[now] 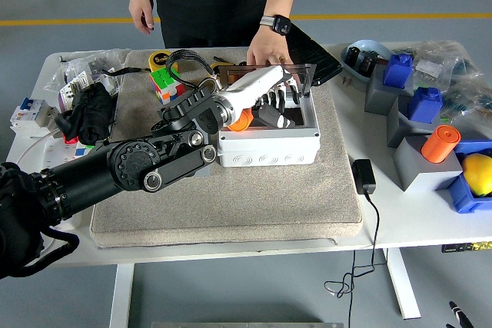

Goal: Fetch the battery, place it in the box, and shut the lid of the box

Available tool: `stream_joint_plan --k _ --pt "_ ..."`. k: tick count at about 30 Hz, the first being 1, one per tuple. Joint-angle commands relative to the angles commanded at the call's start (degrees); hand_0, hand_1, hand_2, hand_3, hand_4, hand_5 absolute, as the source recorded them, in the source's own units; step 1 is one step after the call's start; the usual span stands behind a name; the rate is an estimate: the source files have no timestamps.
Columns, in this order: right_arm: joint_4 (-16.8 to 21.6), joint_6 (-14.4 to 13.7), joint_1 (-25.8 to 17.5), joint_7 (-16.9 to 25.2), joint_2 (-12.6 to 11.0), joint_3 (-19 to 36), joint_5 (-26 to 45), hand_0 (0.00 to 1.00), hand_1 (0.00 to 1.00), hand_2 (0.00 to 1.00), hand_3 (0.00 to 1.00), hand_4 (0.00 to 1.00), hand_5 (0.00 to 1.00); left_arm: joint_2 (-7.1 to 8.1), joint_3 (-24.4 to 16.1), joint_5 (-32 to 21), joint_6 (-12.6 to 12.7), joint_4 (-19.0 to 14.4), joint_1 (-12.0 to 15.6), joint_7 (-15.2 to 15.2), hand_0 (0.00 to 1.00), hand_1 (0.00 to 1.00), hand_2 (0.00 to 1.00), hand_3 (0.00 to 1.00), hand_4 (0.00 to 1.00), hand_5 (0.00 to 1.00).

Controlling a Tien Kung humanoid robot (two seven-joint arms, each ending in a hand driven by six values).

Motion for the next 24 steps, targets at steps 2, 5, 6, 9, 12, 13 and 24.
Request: stream_joint_plan --k 2,5,6,9,12,13,24 --pt "0.0 0.0 0.0 0.0 0.0 0.0 0.0 0.727 0.667 0.653 0.597 0.998 0.62 0.0 -0.5 0.2 -0.2 -0.4 0.1 -0.1 0.37 0.465 0.425 0.52 0.964 0.002" --pt "0.0 0.0 0.0 0.1 0.0 0.1 -0.1 0.727 0.667 0.653 0.597 0.998 0.62 0.0 -1.9 0.5 -0.6 -2.0 0.7 -0.5 0.37 0.465 0.425 0.52 0.964 0.002" --pt "0.0 -0.1 0.0 0.1 0.0 0.2 -0.1 0.727 0.666 0.653 0.596 0.998 0.62 0.0 -2.7 0.8 -0.8 -2.7 1.0 -0.5 0.508 0.633 0.562 0.589 0.998 0.103" --pt "0.0 0.0 0.0 0.1 0.1 0.6 -0.2 0.727 0.666 0.653 0.596 0.998 0.62 0.0 -4.5 1.3 -1.3 -5.1 2.1 -0.4 0.508 0.633 0.562 0.589 0.998 0.103" --pt "0.0 0.0 -0.1 0.2 0.1 1.0 -0.2 0.727 0.666 0.653 0.596 0.998 0.62 0.0 -6.4 1.6 -1.6 -7.8 3.8 -0.7 0.508 0.633 0.562 0.589 0.998 0.103" --pt "0.0 0.0 -0.2 0.2 0.1 1.1 -0.2 0.727 0.664 0.653 0.596 0.998 0.62 0.0 -7.0 1.6 -1.7 -8.6 4.3 -0.8 0.535 0.65 0.577 0.58 0.998 0.249" --pt "0.0 0.1 -0.6 0.4 0.3 2.4 -1.0 0.727 0.666 0.653 0.596 0.998 0.62 6.81 -17.2 4.6 -1.6 -20.5 15.6 -0.2 0.535 0.651 0.582 0.576 0.998 0.3"
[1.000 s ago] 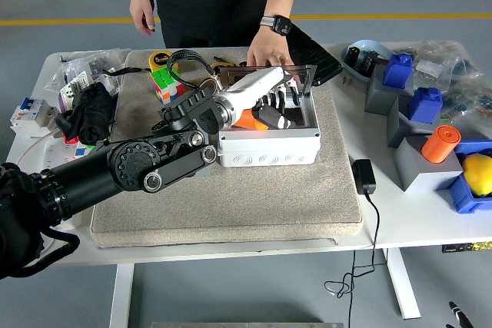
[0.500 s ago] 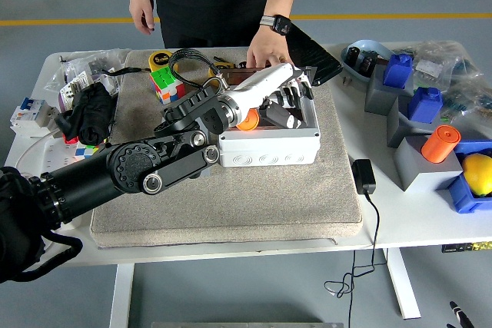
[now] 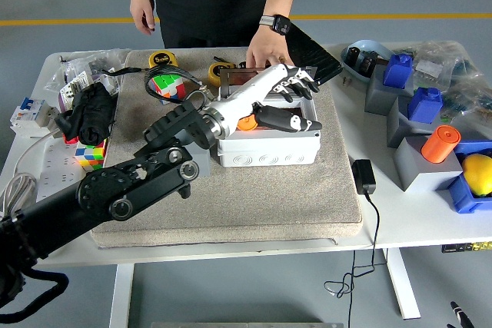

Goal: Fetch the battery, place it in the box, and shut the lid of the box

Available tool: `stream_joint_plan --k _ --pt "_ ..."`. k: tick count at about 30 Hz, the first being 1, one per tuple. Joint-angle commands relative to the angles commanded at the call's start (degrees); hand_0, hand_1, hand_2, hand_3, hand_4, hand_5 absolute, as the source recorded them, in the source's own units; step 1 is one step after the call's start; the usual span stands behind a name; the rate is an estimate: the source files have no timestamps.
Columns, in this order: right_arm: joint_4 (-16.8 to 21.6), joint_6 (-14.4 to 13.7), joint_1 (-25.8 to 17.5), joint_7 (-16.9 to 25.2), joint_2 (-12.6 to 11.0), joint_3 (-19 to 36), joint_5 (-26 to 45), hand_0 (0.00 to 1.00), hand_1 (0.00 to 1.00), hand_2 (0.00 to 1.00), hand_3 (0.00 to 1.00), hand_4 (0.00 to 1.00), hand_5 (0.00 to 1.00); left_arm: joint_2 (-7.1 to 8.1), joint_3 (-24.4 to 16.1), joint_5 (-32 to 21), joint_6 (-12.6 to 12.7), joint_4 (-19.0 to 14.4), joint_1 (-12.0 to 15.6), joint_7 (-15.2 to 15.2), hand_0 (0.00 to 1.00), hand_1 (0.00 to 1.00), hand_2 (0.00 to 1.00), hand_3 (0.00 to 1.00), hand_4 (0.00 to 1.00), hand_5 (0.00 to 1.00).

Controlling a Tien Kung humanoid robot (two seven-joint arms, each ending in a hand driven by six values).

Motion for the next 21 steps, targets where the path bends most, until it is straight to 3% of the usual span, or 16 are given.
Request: stream_joint_plan --k 6,11,17,21 --pt "0.0 0.1 0.0 0.0 0.1 0.5 -0.3 0.727 0.666 0.653 0.595 0.998 0.62 4.46 -3.3 0.9 1.7 -1.9 5.2 -1.4 0.543 0.654 0.587 0.576 0.998 0.304" --pt "0.0 0.1 -0.1 0.1 0.2 0.8 -0.5 0.727 0.666 0.653 0.595 0.998 0.62 6.93 -6.8 1.7 3.4 -3.5 9.0 -2.5 0.543 0.656 0.601 0.578 0.998 0.303" --pt "0.0 0.2 -0.1 0.0 0.2 0.5 -0.4 0.726 0.665 0.653 0.594 0.998 0.619 8.97 -7.5 2.8 2.7 -4.2 10.9 -0.8 0.54 0.652 0.601 0.578 0.998 0.303" --pt "0.0 0.1 0.0 0.0 0.2 0.2 -0.4 0.727 0.665 0.653 0.594 0.998 0.617 9.35 -6.2 2.4 2.1 -4.2 10.9 -0.5 0.525 0.643 0.589 0.573 0.998 0.298"
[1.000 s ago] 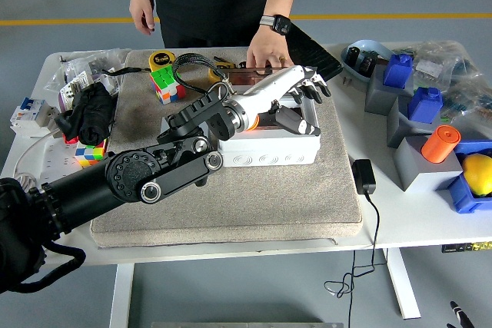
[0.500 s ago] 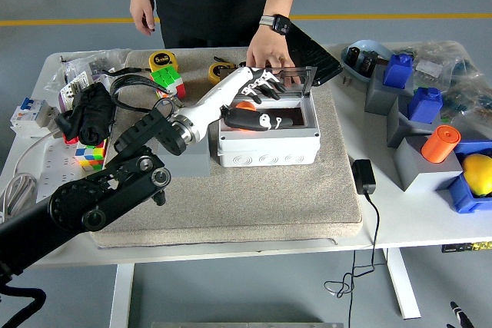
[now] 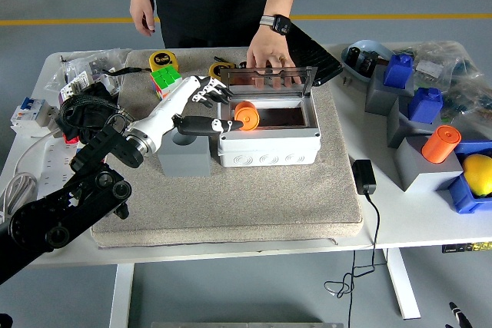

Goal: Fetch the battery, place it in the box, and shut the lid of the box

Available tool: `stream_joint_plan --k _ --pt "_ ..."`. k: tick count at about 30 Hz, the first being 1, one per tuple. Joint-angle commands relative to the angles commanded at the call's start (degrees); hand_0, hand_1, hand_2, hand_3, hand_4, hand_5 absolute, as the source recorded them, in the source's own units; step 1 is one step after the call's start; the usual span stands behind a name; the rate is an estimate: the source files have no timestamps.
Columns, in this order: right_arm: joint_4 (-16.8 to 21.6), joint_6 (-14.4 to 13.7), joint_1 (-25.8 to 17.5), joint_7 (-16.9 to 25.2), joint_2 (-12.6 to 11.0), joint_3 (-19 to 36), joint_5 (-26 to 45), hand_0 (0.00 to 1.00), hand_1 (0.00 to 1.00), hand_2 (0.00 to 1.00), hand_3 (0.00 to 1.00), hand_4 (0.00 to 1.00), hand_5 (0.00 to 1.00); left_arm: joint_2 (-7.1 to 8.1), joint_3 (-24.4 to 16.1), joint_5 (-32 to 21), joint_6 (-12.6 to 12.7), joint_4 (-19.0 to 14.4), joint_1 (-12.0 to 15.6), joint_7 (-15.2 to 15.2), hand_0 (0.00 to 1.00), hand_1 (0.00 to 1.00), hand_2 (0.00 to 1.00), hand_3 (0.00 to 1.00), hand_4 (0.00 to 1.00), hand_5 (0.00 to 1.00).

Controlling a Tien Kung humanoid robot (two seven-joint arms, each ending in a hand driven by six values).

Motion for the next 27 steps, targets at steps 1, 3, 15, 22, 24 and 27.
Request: stream_joint_plan --k 1,3,15,22,24,27 --pt "0.0 0.0 0.0 0.0 0.0 0.0 0.0 0.727 0.665 0.653 0.594 0.998 0.617 -0.13 0.5 -0.2 -0.1 0.0 -0.2 0.0 0.525 0.643 0.589 0.573 0.998 0.298" --pt "0.0 0.0 0.1 0.0 0.0 -0.1 0.1 0.727 0.665 0.653 0.594 0.998 0.617 -0.44 1.3 -0.4 -0.1 0.0 -0.6 0.0 0.525 0.643 0.589 0.573 0.998 0.298" --pt "0.1 -0.1 0.1 -0.1 -0.1 -0.8 0.3 0.727 0.665 0.653 0.593 0.998 0.616 -5.7 7.4 -2.0 -0.6 3.5 -5.2 0.5 0.516 0.634 0.585 0.57 0.998 0.299" --pt "0.1 -0.1 0.1 0.1 -0.1 -0.7 0.4 0.725 0.665 0.653 0.593 0.997 0.616 -10.07 10.0 -4.4 -0.3 6.0 -8.9 -0.9 0.511 0.633 0.587 0.571 0.998 0.298" --pt "0.1 0.0 0.1 0.0 -0.1 -0.8 0.5 0.725 0.665 0.653 0.593 0.997 0.616 -11.16 10.8 -4.8 -0.4 6.9 -9.8 -1.0 0.511 0.633 0.587 0.571 0.998 0.298" --pt "0.2 -0.1 0.1 0.1 -0.2 -0.5 0.2 0.725 0.665 0.653 0.593 0.997 0.616 -12.12 11.0 -5.3 -0.5 7.1 -10.6 -1.1 0.511 0.633 0.587 0.571 0.998 0.298"
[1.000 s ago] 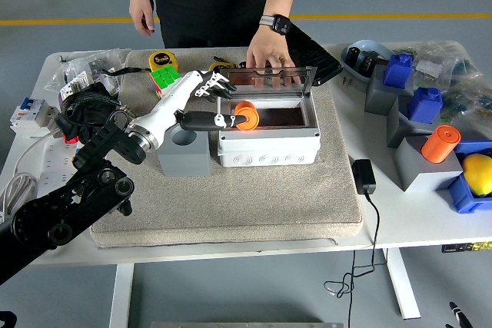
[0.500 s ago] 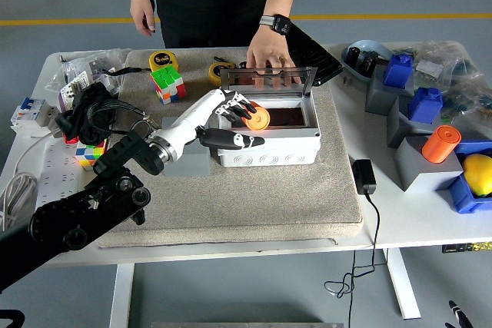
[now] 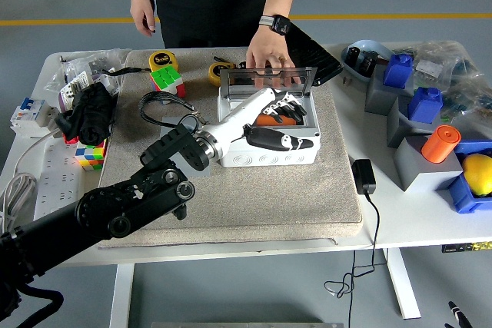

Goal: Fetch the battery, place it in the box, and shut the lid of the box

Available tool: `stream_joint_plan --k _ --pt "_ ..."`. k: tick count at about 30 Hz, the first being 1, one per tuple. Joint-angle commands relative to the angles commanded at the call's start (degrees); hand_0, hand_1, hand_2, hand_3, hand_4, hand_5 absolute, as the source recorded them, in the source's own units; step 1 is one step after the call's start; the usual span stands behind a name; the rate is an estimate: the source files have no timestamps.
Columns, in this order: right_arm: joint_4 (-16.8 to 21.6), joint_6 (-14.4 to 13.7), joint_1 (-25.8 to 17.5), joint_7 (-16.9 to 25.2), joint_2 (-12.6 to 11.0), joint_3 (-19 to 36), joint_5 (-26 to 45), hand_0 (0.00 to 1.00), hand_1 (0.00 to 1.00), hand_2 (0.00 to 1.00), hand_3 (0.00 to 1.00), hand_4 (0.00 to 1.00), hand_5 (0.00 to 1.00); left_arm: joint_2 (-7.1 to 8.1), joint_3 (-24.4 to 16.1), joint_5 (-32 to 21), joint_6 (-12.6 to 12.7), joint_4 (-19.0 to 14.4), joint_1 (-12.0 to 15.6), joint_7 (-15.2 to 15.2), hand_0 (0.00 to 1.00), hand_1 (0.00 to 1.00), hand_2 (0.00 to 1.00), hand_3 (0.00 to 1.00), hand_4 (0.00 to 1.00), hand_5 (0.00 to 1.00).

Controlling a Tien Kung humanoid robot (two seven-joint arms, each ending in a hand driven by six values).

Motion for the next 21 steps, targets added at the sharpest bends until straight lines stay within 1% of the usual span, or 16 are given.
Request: stream_joint_plan --k 6,7,12,13,18,19,21 --pt "0.0 0.1 -0.2 0.1 0.0 0.0 0.4 0.727 0.664 0.653 0.593 0.997 0.615 0.31 -2.0 0.6 0.9 -1.2 -0.9 -1.2 0.507 0.632 0.594 0.576 0.998 0.297" --pt "0.0 0.1 -0.2 0.1 0.0 0.0 0.4 0.727 0.665 0.653 0.593 0.997 0.615 0.37 -2.5 0.8 1.1 -1.2 -1.3 -1.4 0.649 0.704 0.658 0.628 0.996 0.3" --pt "0.0 0.0 0.0 0.0 -0.1 -0.3 0.2 0.727 0.665 0.653 0.593 0.997 0.615 -0.15 -4.1 3.1 1.5 0.7 -3.6 -1.8 0.649 0.704 0.658 0.628 0.996 0.3" --pt "0.0 0.0 0.1 0.0 0.0 -0.2 0.2 0.727 0.665 0.653 0.593 0.997 0.615 -0.31 -4.4 3.8 1.4 1.3 -4.2 -1.8 0.812 0.81 0.794 0.777 0.998 0.34" --pt "0.0 -0.1 0.1 0.1 0.0 0.0 0.3 0.727 0.665 0.653 0.593 0.997 0.615 -0.7 -5.5 5.6 1.8 3.1 -6.0 -2.3 0.812 0.81 0.794 0.777 0.998 0.34" --pt "0.0 -0.1 0.1 0.1 0.0 0.0 0.4 0.726 0.665 0.653 0.592 0.996 0.615 -0.83 -5.8 5.9 2.0 3.6 -6.4 -2.5 0.848 0.842 0.824 0.801 0.998 0.371" --pt "0.0 -0.1 0.1 0.1 0.0 -0.2 0.5 0.726 0.665 0.653 0.592 0.996 0.615 -1.11 -5.8 6.3 1.9 4.5 -7.0 -2.2 0.848 0.842 0.824 0.801 0.998 0.371"
